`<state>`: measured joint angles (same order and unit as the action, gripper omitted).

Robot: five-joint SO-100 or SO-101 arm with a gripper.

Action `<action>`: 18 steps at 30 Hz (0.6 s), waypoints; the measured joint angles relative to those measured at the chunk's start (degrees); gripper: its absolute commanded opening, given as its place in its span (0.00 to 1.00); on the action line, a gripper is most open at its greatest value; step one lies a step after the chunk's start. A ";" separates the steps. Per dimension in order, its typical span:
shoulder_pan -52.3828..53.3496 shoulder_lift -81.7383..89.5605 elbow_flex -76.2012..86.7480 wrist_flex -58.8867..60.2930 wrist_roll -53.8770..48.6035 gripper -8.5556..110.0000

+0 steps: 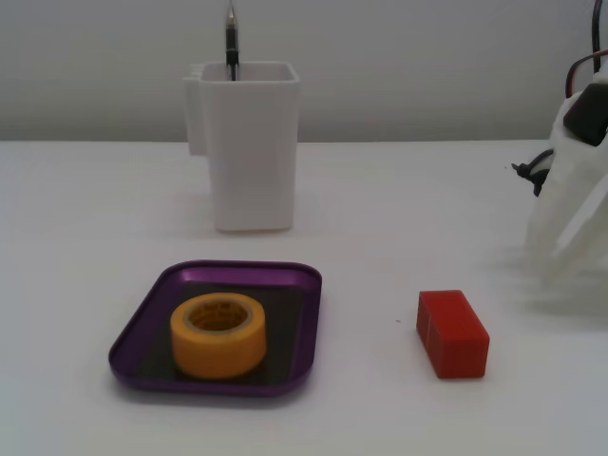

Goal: Remove the yellow tape from the box.

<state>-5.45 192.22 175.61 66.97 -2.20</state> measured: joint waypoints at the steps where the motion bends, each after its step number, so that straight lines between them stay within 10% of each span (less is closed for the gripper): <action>1: 0.00 0.00 0.00 0.00 0.00 0.07; 18: 0.00 0.09 -8.44 -6.50 -0.18 0.07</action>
<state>-5.45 192.30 167.17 60.47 -2.37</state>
